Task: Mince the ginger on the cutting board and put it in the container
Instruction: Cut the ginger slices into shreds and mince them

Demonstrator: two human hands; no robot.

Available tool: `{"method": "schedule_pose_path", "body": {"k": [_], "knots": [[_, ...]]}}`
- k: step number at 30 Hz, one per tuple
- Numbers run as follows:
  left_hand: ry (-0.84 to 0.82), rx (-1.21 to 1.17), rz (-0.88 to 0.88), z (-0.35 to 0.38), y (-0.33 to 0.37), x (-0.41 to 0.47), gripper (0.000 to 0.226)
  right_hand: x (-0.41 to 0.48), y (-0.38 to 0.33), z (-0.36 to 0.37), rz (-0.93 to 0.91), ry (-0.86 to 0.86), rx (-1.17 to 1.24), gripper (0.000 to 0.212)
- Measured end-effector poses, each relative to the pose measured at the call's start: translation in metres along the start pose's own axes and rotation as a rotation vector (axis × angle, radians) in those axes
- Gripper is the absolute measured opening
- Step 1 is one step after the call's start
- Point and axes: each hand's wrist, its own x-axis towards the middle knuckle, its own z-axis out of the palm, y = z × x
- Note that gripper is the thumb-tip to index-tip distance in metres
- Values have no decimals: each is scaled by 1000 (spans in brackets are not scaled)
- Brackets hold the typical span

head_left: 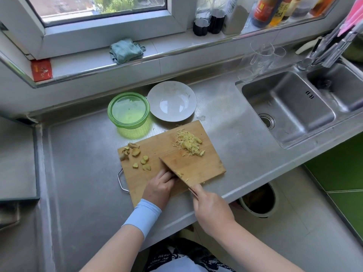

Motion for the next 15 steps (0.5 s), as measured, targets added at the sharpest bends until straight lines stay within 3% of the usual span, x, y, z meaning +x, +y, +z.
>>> {"method": "schedule_pose_path", "body": {"k": [6,10,15], "knots": [[-9,60,-15,1,-1,-4,55,7,-4,-5,-31,0,41,6],[-9,90,-13,2,-3,-6,32,-13,6,-4,-24,-5,18,5],[44,71,15,0,1,-1,54,5,-2,-1,-16,-5,7,9]]}}
